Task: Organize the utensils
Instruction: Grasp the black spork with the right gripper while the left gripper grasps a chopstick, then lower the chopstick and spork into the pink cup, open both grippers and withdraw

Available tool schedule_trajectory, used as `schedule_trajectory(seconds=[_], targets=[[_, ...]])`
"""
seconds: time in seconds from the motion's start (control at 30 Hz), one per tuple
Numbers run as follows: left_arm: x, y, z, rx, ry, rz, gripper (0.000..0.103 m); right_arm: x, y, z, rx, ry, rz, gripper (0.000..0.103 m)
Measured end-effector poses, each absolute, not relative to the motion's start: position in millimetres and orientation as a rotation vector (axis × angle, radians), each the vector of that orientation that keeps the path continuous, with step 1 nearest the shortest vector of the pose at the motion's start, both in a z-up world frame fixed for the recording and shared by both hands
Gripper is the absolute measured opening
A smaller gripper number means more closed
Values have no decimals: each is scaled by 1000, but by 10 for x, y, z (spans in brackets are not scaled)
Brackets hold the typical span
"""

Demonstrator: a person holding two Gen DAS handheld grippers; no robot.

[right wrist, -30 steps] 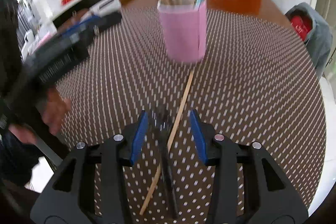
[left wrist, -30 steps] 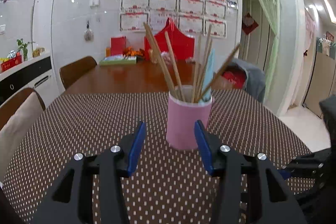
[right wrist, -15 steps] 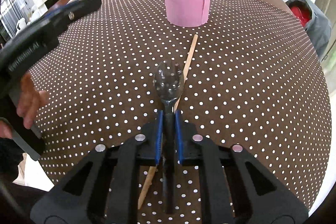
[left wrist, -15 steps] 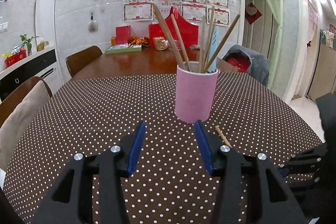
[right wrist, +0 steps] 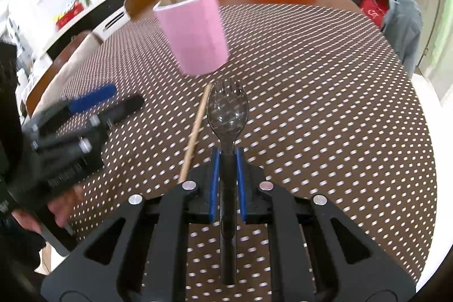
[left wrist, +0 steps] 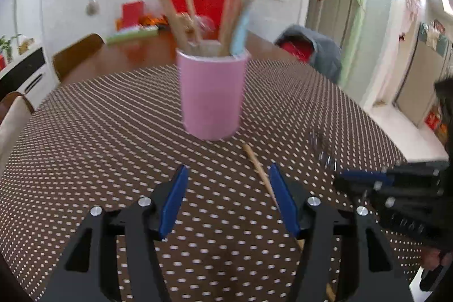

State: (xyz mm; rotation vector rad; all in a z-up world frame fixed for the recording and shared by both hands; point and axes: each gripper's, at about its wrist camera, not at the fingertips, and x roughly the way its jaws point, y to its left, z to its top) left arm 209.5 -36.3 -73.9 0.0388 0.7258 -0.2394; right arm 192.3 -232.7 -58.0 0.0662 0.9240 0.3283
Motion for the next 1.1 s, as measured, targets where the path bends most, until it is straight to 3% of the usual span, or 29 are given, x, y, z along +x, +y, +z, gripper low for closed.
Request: schedule_trajectory(seconds=[0.27, 0.3, 0.33, 0.37, 0.53, 1.1], targets=[[2559, -788, -1124, 86, 934, -177, 59, 2063, -2599, -532, 111, 924, 305, 12], [2574, -836, -1112, 108, 905, -151, 52, 2078, -2606, -501, 111, 921, 310, 12], [2590, -866, -1104, 116, 901, -157, 34, 2097, -2554, -500, 110, 917, 313, 12], [2605, -882, -1090, 117, 902, -164, 8, 2104, -2552, -478, 110, 910, 319, 12], [2611, -853, -981, 77, 888, -200, 5, 2153, -2555, -305, 120, 850, 340, 12], [2341, -166, 584, -91, 393, -161, 5, 2662, -2113, 710, 239, 422, 410, 12]])
